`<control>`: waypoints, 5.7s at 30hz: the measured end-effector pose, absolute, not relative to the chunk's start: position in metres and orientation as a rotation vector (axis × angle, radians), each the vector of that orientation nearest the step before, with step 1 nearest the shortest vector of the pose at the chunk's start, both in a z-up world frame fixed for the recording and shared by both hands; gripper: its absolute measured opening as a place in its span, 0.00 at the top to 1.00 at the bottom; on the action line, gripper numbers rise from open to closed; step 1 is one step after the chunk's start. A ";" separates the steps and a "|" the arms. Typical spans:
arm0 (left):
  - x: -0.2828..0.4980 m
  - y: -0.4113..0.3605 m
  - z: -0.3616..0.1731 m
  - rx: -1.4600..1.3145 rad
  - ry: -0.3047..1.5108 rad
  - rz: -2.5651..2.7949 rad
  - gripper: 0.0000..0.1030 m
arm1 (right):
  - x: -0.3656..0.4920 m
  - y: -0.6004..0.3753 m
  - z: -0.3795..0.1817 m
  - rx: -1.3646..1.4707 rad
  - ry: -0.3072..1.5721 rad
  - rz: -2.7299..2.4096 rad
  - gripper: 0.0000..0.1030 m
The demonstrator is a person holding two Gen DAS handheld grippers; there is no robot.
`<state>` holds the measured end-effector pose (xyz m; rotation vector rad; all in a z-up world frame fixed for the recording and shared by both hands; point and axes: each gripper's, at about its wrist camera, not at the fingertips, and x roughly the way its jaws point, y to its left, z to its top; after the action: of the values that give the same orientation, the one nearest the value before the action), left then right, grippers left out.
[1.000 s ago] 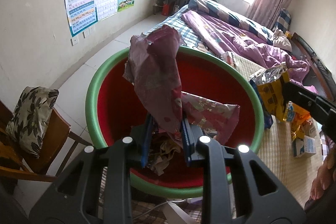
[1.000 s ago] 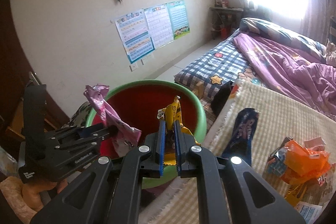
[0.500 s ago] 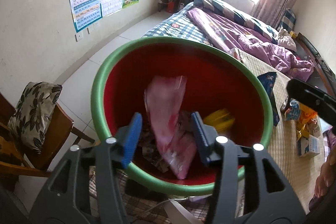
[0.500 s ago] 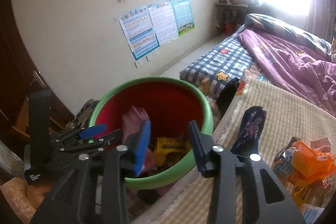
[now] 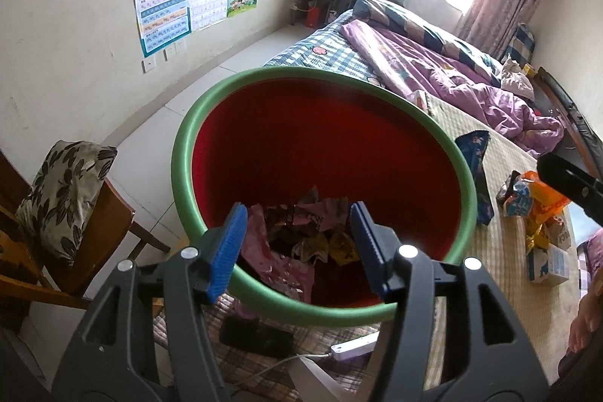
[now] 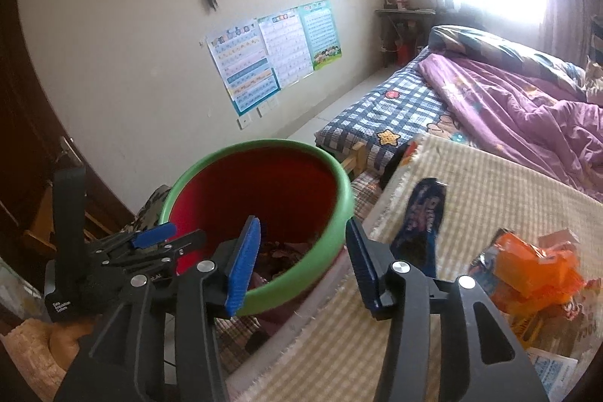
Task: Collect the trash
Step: 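Lower the left gripper onto the blue Oreo wrapper and grasp it, then grasp the white milk carton with the right gripper while the left gripper lifts the Oreo wrapper, then carry the Oreo wrapper and milk carton over the red basin and open both grippers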
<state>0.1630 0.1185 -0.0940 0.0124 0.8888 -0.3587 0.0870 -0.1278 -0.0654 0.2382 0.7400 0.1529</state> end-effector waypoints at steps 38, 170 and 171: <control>0.020 -0.026 -0.080 0.003 0.873 -0.324 0.43 | -0.036 -0.319 -0.160 0.021 1.050 0.223 0.30; 0.147 0.095 -0.065 0.014 0.804 -0.468 0.66 | 0.016 -0.181 -0.089 0.261 0.794 -0.059 0.49; 0.149 0.095 -0.065 0.014 0.805 -0.471 0.66 | 0.017 -0.181 -0.087 0.260 0.792 -0.061 0.49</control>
<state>0.1486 0.0952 -0.0648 0.0142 0.8049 -0.4706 0.0165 -0.1805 -0.0873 0.2603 0.7916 -0.0613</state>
